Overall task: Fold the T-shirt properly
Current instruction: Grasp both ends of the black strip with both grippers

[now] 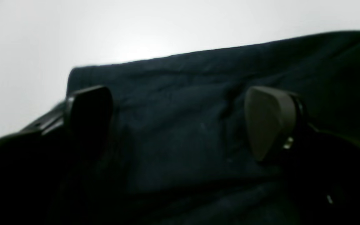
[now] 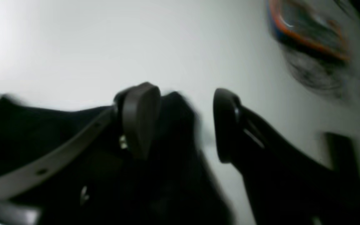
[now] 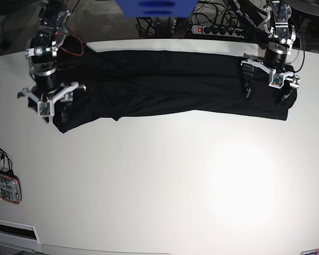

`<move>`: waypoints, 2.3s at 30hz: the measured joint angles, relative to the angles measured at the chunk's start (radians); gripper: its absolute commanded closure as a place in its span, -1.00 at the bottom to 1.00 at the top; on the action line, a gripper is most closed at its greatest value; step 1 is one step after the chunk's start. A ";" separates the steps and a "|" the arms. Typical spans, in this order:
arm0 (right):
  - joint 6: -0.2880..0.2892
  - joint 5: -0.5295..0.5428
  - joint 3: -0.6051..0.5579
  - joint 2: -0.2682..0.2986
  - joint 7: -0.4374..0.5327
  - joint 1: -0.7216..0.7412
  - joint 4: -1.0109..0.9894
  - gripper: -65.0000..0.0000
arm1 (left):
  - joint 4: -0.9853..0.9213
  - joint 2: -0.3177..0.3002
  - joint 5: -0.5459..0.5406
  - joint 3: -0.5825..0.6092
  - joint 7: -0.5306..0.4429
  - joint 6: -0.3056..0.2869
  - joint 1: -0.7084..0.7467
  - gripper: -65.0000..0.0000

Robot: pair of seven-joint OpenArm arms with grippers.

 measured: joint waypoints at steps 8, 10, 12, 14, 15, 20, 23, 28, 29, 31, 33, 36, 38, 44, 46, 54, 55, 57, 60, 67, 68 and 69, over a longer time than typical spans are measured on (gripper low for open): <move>-0.007 0.001 0.001 0.005 0.002 0.000 -0.008 0.08 | 0.006 0.005 -0.055 -0.033 0.049 -0.003 0.008 -1.00; -0.008 0.000 0.002 0.002 -0.014 -0.011 -0.008 0.08 | 0.006 0.004 -0.087 -0.043 0.048 0.000 0.023 -1.00; -0.008 0.000 0.002 0.003 -0.014 -0.015 -0.008 0.08 | 0.028 0.001 -0.100 -0.043 0.052 0.003 0.049 -1.00; -0.007 0.001 0.003 0.003 -0.008 -0.009 -0.008 0.08 | 0.058 -0.003 -0.110 -0.043 0.057 -0.008 0.079 -1.00; -0.008 0.001 0.003 0.003 -0.007 -0.006 -0.008 0.08 | 0.074 -0.003 -0.116 -0.043 0.064 -0.007 0.093 -1.00; -0.011 0.000 0.018 0.003 -0.006 -0.010 -0.008 0.08 | 0.082 -0.039 -0.115 -0.008 0.105 -0.008 0.096 -1.00; -0.011 0.000 0.021 0.003 -0.006 -0.010 -0.008 0.08 | 0.082 -0.058 -0.122 0.008 0.131 -0.014 0.090 -0.77; -0.011 0.000 0.021 0.003 -0.006 -0.011 -0.008 0.08 | 0.082 -0.052 -0.121 0.010 0.131 -0.022 0.076 -0.01; -0.011 0.000 0.021 0.003 -0.006 -0.010 -0.008 0.08 | 0.082 -0.049 -0.121 0.010 0.133 -0.020 0.069 0.10; -0.011 0.000 0.020 0.003 -0.006 -0.010 -0.008 0.08 | 0.082 -0.037 -0.122 0.008 0.135 -0.012 0.042 0.28; -0.011 0.000 0.020 0.003 -0.006 -0.010 -0.008 0.08 | 0.082 -0.030 -0.122 0.007 0.130 -0.016 0.028 0.43; -0.011 0.000 0.020 0.003 -0.006 -0.010 -0.008 0.08 | 0.068 -0.029 -0.122 0.008 0.129 -0.014 0.014 0.50; -0.011 0.000 0.020 0.003 -0.006 -0.011 -0.008 0.08 | 0.012 -0.028 -0.120 0.011 0.139 -0.015 -0.014 0.50; -0.011 0.000 0.020 0.003 -0.006 -0.010 -0.008 0.08 | -0.103 -0.031 -0.134 0.012 0.096 -0.020 -0.103 0.50; -0.011 0.000 0.018 0.003 -0.006 -0.010 -0.008 0.08 | -0.103 -0.031 -0.134 0.012 0.089 -0.020 -0.099 0.50; -0.011 0.004 0.002 -0.022 -0.059 -0.010 -0.068 0.08 | -0.103 -0.031 -0.135 0.012 0.086 -0.019 -0.094 0.50; -0.014 0.001 -0.014 -0.021 -0.068 -0.011 -0.090 0.08 | -0.103 -0.031 -0.137 0.012 0.085 -0.019 -0.094 0.50; -0.005 0.011 -0.032 -0.023 -0.079 -0.016 -0.127 0.08 | -0.103 -0.030 -0.137 0.012 0.085 -0.018 -0.090 0.50; -0.016 0.060 -0.032 -0.021 -0.056 -0.011 -0.195 0.08 | -0.103 -0.031 -0.142 0.012 0.080 -0.019 -0.084 0.50; -0.015 0.139 -0.029 -0.011 0.085 0.010 -0.360 0.08 | -0.135 -0.032 -0.150 0.012 0.052 -0.023 -0.089 0.50; -0.015 0.139 -0.029 -0.011 0.105 0.013 -0.374 0.08 | -0.156 -0.035 -0.157 0.012 0.034 -0.027 -0.093 0.50; -0.016 0.140 -0.029 -0.010 0.121 0.016 -0.387 0.08 | -0.182 -0.037 -0.159 0.011 0.015 -0.038 -0.106 0.50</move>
